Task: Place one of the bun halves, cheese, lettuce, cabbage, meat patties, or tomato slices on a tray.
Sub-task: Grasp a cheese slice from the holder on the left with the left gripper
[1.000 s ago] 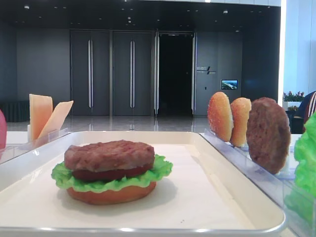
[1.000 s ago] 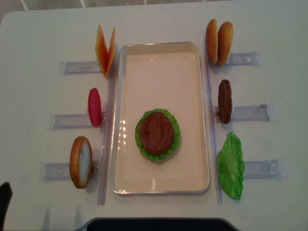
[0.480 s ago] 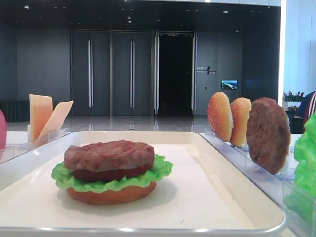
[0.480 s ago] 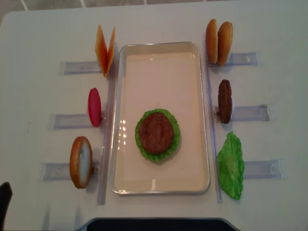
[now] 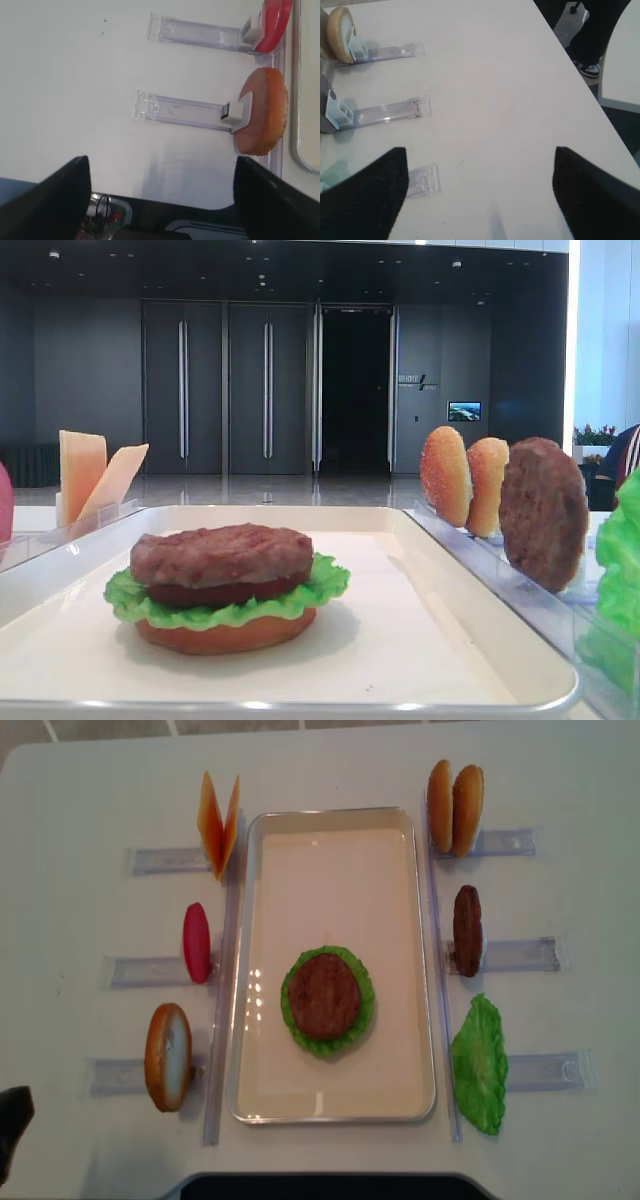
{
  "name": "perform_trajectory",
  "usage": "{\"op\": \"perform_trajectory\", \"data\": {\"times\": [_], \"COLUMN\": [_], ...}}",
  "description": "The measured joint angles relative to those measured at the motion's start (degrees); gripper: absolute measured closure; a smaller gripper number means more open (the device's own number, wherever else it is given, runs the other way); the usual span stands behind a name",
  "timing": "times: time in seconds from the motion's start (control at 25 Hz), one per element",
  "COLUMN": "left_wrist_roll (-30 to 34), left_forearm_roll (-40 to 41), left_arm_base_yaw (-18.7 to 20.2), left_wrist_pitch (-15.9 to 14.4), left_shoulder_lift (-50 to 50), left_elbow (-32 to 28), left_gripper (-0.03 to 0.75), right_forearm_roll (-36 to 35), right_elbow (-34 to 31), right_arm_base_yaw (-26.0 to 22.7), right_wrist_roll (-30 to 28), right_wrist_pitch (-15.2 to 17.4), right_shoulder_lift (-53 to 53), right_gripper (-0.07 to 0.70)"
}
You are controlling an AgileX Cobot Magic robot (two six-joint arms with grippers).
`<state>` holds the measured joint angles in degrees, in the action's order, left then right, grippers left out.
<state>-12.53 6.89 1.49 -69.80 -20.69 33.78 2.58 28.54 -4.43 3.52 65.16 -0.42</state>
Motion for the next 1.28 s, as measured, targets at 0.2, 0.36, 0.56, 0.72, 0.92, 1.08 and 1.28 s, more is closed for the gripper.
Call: {"op": "perform_trajectory", "data": {"times": [0.2,0.36,0.56,0.72,0.92,1.08,1.28], "left_wrist_roll": [-0.3,-0.3,-0.3,0.1,4.2,4.7,4.8], "left_forearm_roll": [-1.9,-2.2,-2.2,-2.2,-2.2,-2.3,-2.5], "left_arm_base_yaw": [0.0,0.0,0.0,0.0,0.0,0.0,0.0], "left_wrist_pitch": [-0.2,0.5,4.4,5.5,6.1,6.1,5.9], "left_shoulder_lift": [-13.0,-24.1,-37.1,-46.4,-55.7,-62.9,-69.9], "left_elbow": [5.5,9.4,13.4,18.4,26.7,32.8,41.3], "left_gripper": [0.024,0.024,0.024,0.024,0.024,0.024,0.024], "right_forearm_roll": [0.0,0.0,0.0,0.0,0.0,0.0,0.0], "right_elbow": [0.0,0.0,0.0,0.0,0.0,0.0,0.0], "right_arm_base_yaw": [0.0,0.0,0.0,0.0,0.0,0.0,0.0], "right_wrist_roll": [0.0,0.0,0.0,0.0,0.0,0.0,0.0], "right_wrist_pitch": [0.0,0.0,0.0,0.0,0.0,0.0,0.0], "right_shoulder_lift": [0.0,0.0,0.0,0.0,0.0,0.0,0.0], "right_gripper": [0.044,0.044,0.044,0.044,0.044,0.044,0.044]}}
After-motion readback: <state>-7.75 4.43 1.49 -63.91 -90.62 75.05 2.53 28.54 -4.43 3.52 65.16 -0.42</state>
